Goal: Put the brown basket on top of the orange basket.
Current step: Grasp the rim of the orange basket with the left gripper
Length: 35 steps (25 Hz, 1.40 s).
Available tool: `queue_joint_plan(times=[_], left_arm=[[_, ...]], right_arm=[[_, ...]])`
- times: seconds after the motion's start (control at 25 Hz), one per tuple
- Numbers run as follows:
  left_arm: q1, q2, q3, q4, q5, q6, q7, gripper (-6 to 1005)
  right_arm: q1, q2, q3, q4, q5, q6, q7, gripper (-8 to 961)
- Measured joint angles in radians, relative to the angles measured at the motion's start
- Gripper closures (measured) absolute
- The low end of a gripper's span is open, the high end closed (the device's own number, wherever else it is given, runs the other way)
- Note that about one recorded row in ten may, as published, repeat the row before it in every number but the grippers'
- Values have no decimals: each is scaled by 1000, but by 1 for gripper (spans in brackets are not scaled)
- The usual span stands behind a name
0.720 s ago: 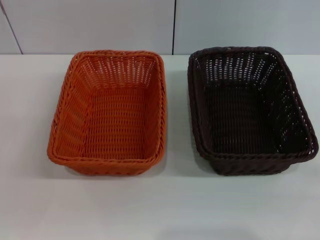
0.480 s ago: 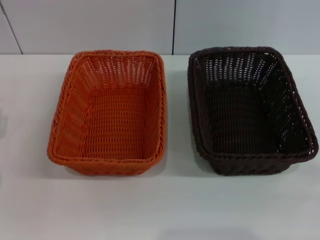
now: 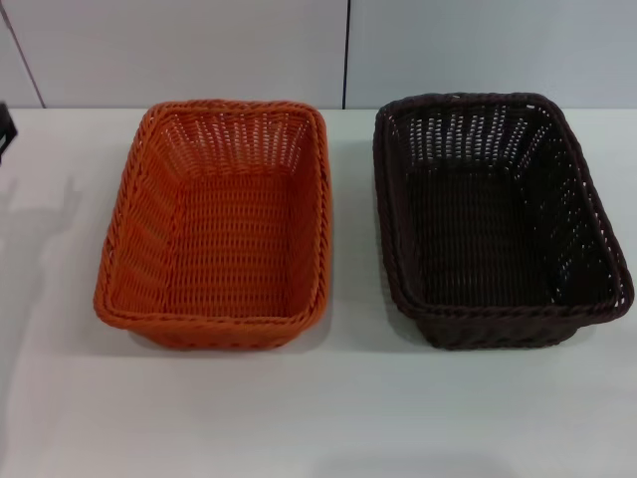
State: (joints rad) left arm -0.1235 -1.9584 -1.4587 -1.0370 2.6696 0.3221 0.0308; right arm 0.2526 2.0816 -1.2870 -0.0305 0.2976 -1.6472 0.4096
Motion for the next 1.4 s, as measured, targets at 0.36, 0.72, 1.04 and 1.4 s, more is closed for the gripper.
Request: queue_joint_plan(times=[0.36, 0.72, 1.04, 1.4], left_arm=[[14, -30, -128, -359, 79, -567, 89, 272], [-121, -99, -284, -596, 89, -1234, 258, 292], [-206, -101, -260, -503, 140, -1309, 260, 309], [-273, -101, -252, -366, 162, -1320, 261, 329]], right_arm=[[3, 1, 0, 1, 0, 9, 0, 123], [16, 1, 0, 0, 0, 38, 0, 124], [15, 2, 0, -1, 0, 38, 0, 124], [11, 3, 0, 2, 0, 35, 0, 123]])
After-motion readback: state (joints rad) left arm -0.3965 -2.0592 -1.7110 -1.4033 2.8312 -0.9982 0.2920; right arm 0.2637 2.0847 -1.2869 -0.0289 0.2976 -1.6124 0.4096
